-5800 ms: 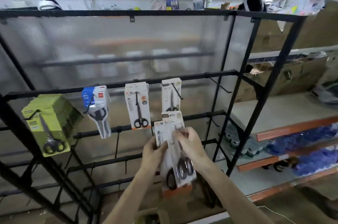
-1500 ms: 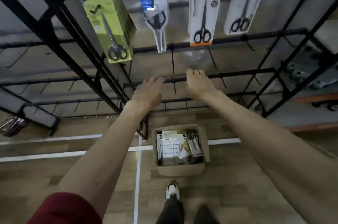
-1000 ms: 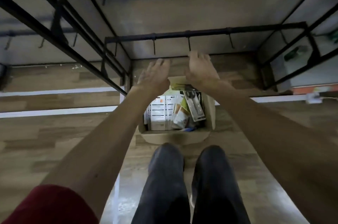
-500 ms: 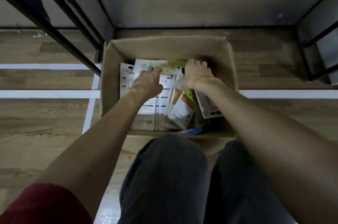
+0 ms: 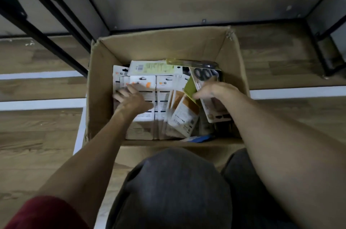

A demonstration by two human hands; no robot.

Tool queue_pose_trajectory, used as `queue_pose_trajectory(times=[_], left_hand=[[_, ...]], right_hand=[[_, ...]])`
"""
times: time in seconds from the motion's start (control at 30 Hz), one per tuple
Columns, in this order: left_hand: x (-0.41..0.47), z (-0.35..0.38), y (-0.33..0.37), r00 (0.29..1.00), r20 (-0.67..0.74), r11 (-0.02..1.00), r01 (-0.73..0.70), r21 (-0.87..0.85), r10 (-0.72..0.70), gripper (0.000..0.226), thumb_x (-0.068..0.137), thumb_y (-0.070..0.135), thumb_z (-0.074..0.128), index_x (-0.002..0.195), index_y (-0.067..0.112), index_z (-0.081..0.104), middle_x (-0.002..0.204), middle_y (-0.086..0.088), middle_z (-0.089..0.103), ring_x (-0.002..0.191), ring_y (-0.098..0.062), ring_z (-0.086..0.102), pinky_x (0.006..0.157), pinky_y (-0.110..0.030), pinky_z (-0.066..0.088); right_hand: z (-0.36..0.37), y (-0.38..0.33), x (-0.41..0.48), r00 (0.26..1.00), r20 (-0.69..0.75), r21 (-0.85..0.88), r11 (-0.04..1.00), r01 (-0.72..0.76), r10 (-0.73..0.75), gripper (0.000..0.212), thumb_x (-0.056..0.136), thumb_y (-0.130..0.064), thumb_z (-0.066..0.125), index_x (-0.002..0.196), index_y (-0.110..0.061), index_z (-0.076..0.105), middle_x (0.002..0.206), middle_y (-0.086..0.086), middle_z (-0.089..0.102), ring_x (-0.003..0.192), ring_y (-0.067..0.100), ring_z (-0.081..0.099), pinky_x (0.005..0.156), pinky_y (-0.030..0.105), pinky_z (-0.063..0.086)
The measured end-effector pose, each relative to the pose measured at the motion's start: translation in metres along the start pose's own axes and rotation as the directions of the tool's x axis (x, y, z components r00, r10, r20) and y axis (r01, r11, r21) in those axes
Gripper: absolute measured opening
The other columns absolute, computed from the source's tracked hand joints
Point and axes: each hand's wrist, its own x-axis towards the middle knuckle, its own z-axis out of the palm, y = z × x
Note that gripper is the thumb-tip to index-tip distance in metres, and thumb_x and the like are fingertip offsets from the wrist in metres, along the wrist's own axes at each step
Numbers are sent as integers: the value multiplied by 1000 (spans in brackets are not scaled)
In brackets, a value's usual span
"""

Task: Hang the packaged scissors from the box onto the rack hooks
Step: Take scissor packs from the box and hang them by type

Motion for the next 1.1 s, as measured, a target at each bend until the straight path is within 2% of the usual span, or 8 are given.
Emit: queue_pose_trajectory(times=[0.1,0.3,0.5,0.6,0.7,0.83,0.97,1.1], left_hand=[[-6,13,13,993,-91,983,-86,-160,72,115,88,51,71,152,-12,-1,156,-31,17,145,-50,20,119,-53,17],[-5,-7,21,994,-64,863,-106,-495,86,101,80,31,85,151,8,16,149,-20,39,135,-40,44,114,-55,37],[-10,-19,29,988,-71,784,-151,-602,136,79,63,59,76,124,15,55,111,-1,69,97,-17,65,87,-39,57],[-15,-19,32,961,-32,623,-204,-755,275,47,85,41,78,120,21,52,99,10,63,89,-2,57,68,-21,44],[-16,-18,28,914,-1,579,-258,-773,406,38,89,18,76,122,20,58,107,1,71,102,-15,66,83,-31,52],[-13,-8,7,918,-55,559,-287,-778,393,24,92,3,68,114,12,65,106,-7,71,104,-27,67,89,-37,56],[-26,4,12,932,-152,588,-329,-739,330,22,96,14,65,118,15,62,100,5,69,95,-3,69,72,-18,53],[-49,-7,33,873,51,513,-237,-825,485,34,100,40,60,123,21,44,102,19,51,89,10,55,79,-10,42]], right_hand=[[0,4,-3,997,75,-40,999,1,2,73,93,-45,66,149,-10,35,150,16,43,125,31,51,90,36,42],[4,-17,1,992,105,-79,993,82,-74,123,68,-41,89,157,-9,11,151,19,36,131,38,47,102,51,48],[4,-16,-3,979,161,205,975,88,-123,65,81,-29,80,138,-16,49,131,8,57,112,26,60,90,42,51],[8,-12,17,993,71,403,913,57,-93,90,74,-31,82,149,-8,36,149,17,42,134,37,44,110,48,40],[13,-14,30,993,72,440,897,50,-91,134,43,-40,84,156,-11,19,158,20,27,141,42,34,114,54,35],[3,-25,-5,993,96,300,953,35,-66,107,89,-31,72,159,-13,-8,164,14,9,146,37,26,115,46,37],[4,-31,-9,980,147,349,934,73,-132,113,71,-25,85,157,-33,12,162,6,22,140,39,37,101,54,50],[7,-30,-11,976,158,419,905,74,-153,103,75,-6,83,154,-28,21,154,13,35,122,37,54,85,47,60]])
